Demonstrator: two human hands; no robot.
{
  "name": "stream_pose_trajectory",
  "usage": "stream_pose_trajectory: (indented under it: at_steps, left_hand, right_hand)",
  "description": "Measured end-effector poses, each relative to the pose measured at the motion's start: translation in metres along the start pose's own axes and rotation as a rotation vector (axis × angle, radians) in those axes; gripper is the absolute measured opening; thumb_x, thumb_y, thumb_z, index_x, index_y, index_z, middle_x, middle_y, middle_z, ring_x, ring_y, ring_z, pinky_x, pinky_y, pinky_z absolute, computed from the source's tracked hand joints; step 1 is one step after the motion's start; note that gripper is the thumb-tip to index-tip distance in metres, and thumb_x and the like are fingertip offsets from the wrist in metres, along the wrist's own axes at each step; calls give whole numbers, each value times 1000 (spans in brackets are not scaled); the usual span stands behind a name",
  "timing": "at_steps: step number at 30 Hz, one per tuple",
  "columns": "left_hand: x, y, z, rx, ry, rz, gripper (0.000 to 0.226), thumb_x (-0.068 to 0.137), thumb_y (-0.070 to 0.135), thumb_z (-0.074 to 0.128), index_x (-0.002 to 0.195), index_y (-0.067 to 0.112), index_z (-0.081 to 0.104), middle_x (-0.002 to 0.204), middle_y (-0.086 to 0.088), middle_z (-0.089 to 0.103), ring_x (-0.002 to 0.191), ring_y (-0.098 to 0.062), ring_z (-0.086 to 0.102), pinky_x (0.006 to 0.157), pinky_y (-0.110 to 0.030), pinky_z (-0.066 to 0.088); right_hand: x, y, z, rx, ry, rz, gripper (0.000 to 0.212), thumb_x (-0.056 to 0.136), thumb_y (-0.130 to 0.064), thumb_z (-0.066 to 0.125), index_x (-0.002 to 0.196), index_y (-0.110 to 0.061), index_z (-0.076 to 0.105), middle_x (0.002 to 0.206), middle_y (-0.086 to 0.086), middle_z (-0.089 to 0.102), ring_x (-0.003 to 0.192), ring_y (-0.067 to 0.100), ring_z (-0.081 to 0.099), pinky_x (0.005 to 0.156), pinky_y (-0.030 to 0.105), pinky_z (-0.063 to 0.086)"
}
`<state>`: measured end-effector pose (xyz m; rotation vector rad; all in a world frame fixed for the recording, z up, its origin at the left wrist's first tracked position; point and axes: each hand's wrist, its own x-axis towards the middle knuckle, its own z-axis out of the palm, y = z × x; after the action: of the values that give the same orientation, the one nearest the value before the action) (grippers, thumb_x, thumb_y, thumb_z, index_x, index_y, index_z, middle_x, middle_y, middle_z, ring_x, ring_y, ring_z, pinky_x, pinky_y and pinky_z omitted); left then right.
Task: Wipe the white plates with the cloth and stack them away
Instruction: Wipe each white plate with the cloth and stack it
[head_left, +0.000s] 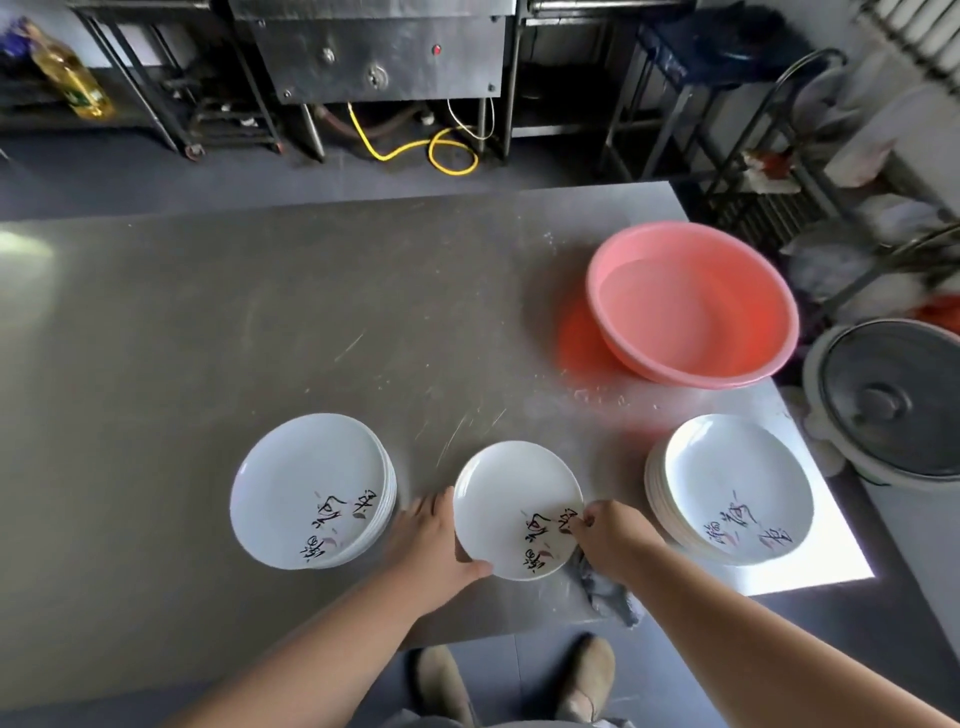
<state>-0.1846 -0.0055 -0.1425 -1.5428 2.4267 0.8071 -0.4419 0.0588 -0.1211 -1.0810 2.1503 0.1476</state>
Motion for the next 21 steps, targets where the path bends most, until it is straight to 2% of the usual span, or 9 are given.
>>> stream_pose_trajectory:
  at_steps: [2,4,6,9,11,13,14,18,21]
  left_hand:
    - [0,-2,2,90,26,15,100,64,89,56,141,28,34,135,9,45,127,-19,42,100,-37,34]
    - [-1,-7,8,154,29,21,118,69,94,44,158,21,20,152,4,32,139,-23,33,112,-41,28]
    - [-2,-12,16,171,17,32,126,75,94,34,165,19,-14,172,-1,-3,156,-29,9,123,-47,11]
    - [-3,-18,28,189,12,127,113,84,89,23,157,27,-36,166,6,-40,157,-28,-29,127,-55,-7]
    - [-3,-21,35,232,0,183,106,88,88,16,159,25,-32,166,7,-40,155,-28,-34,126,-63,-4]
    - [-3,-24,42,242,37,205,104,92,86,16,164,19,-19,171,5,-29,159,-29,-23,125,-64,2]
    - [-4,-24,45,227,70,212,104,94,84,20,167,17,-10,174,3,-21,161,-30,-14,125,-65,6]
    - [-4,-26,53,175,165,218,100,94,79,34,168,15,12,177,1,-1,161,-33,14,125,-65,15]
    - [-3,-24,52,191,141,192,102,92,79,36,168,16,10,177,2,-3,161,-32,13,126,-65,13]
  right_hand:
    - [-2,2,-4,-26,-27,-19,36,99,-45,54,71,-22,56,68,-7,59,71,20,58,59,28,37]
    - [-3,2,-13,-42,-21,-29,36,98,-45,53,72,-21,59,67,-6,62,70,19,61,59,28,40]
    - [-3,-3,-25,-2,16,-40,37,99,-43,52,73,-18,63,60,-7,69,63,14,66,58,27,47]
    - [-6,-13,-38,89,168,-93,33,99,-40,54,75,-18,61,59,-7,69,67,18,69,62,30,50]
    - [-10,-20,-38,166,353,-159,23,98,-37,58,83,-20,63,78,-6,68,80,24,66,68,34,50]
    - [-15,-29,-27,230,487,-270,12,98,-30,61,103,-22,69,104,-1,65,96,24,63,81,36,51]
    - [-17,-30,-17,225,502,-334,18,99,-26,61,114,-21,70,115,1,64,103,25,62,88,36,52]
    - [-26,-23,31,68,316,-439,49,102,-22,55,150,-18,54,160,1,44,142,27,47,113,39,45]
    - [-30,-10,56,-181,250,-480,72,105,-46,42,167,-18,19,175,0,11,162,25,5,131,40,10]
